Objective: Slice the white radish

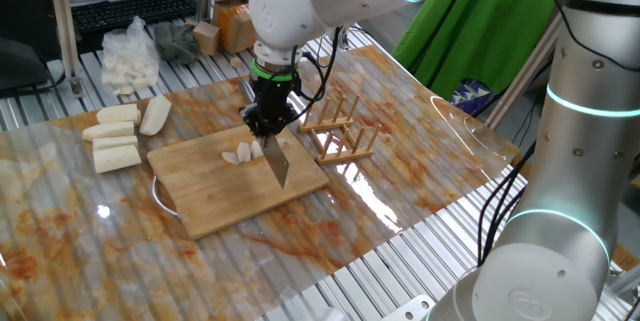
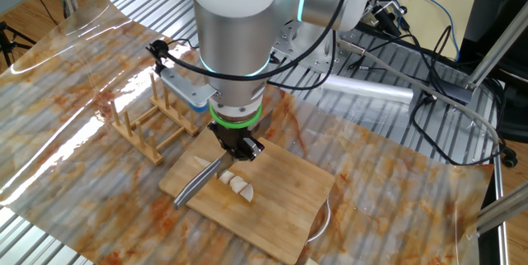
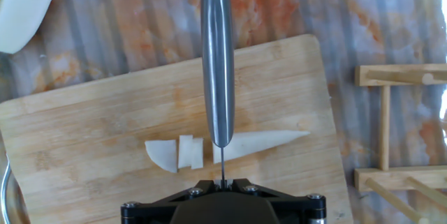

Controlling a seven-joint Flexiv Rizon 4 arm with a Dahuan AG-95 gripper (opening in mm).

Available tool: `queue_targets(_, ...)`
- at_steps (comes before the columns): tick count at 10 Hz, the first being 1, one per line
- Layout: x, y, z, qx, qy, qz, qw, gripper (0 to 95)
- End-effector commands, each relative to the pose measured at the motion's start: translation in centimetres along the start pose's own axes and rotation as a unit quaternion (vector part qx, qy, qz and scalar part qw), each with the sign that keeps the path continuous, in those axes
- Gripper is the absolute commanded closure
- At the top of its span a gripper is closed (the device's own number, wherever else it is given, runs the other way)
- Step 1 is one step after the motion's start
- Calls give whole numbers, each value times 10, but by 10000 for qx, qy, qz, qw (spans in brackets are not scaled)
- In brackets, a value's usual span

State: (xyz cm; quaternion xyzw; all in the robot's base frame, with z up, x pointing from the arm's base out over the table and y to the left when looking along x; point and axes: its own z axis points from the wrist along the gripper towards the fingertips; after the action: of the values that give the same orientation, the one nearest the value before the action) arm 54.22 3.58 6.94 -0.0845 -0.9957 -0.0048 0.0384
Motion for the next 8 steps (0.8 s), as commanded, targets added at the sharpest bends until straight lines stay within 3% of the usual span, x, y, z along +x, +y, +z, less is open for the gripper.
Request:
queue_targets(1, -1, -1, 2, -10, 7, -4, 10000, 950)
queue_targets(4, 0, -4, 17, -92, -7, -15, 10000, 950)
queue_targets(5, -1, 0, 26, -178, -5, 37, 9998, 950)
queue_targets(8, -5, 5, 36, -117, -25, 55, 9999, 950)
